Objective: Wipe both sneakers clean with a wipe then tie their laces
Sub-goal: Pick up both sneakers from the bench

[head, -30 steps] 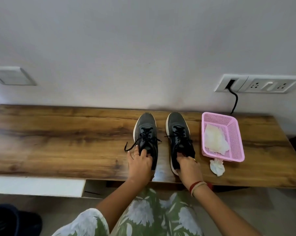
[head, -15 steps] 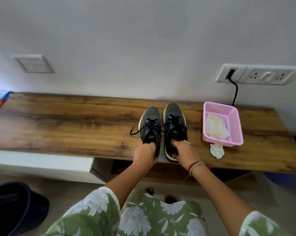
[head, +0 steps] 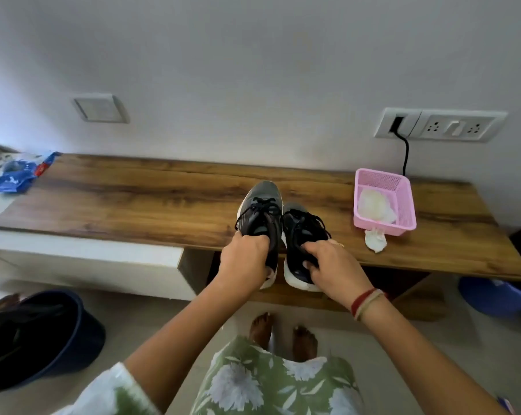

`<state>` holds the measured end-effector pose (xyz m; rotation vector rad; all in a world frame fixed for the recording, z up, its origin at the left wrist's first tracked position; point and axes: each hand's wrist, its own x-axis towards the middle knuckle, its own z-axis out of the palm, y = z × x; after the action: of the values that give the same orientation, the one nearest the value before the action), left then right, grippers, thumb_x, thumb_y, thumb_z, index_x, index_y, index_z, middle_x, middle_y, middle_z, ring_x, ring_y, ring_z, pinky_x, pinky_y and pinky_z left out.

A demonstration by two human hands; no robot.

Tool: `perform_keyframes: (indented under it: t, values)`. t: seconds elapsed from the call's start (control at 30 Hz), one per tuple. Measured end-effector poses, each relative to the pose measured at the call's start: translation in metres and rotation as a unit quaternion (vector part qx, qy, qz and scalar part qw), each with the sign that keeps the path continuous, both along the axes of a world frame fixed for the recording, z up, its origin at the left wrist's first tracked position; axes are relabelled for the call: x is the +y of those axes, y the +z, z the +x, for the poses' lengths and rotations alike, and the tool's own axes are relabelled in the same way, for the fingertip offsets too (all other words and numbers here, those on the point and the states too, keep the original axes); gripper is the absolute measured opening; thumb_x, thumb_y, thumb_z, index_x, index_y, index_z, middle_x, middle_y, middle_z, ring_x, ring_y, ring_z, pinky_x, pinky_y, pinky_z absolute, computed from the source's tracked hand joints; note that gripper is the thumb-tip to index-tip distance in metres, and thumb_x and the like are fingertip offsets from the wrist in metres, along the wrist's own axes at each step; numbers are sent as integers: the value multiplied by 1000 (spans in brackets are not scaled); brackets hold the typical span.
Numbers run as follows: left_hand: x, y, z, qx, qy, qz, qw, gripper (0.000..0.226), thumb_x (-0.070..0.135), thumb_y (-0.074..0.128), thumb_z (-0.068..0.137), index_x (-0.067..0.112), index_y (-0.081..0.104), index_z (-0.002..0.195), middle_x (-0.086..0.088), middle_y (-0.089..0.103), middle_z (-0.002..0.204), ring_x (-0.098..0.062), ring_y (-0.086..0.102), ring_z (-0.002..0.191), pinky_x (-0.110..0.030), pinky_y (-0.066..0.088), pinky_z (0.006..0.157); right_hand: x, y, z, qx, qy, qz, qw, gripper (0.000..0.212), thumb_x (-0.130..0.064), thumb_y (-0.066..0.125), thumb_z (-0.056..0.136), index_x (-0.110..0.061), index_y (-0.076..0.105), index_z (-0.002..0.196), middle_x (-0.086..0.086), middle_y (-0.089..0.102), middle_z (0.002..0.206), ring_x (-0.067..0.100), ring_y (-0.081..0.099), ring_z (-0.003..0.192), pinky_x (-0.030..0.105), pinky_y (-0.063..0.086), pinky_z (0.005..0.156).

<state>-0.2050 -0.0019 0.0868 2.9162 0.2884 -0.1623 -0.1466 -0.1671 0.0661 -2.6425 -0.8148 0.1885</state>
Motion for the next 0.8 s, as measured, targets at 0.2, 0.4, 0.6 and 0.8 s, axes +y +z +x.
perform_keyframes:
  t: [0.2,0.4,0.6,0.8]
  values:
    - [-8,3,-93,76,-20,-1,997,34,37,74,76,18,50,91,-2,63,98,-25,58,97,-35,49,73,-24,5,-83,41,36,-13,998,25,-21,51,90,-24,56,114,-4,56,103,16,44,109,34,46,84]
    - [-10,-59,-115,142,11,-31,989,30,30,74,76,13,56,92,-5,65,95,-28,62,93,-34,47,66,-17,-55,-124,101,32,-36,994,24,-20,49,92,-23,57,115,-2,57,108,16,44,109,31,44,85]
    - [11,-138,-89,172,62,-110,977,27,27,72,79,15,51,88,-11,65,99,-31,59,100,-34,44,67,13,-122,-120,125,5,-71,990,26,-19,43,93,-25,55,115,-3,55,108,17,43,109,31,44,80]
    - [42,-219,-50,205,94,-142,964,24,19,63,84,11,57,106,-12,64,108,-32,56,108,-37,50,83,59,-197,-75,113,-12,-98,989,31,-17,41,94,-27,53,120,-5,56,110,16,45,111,28,43,81]
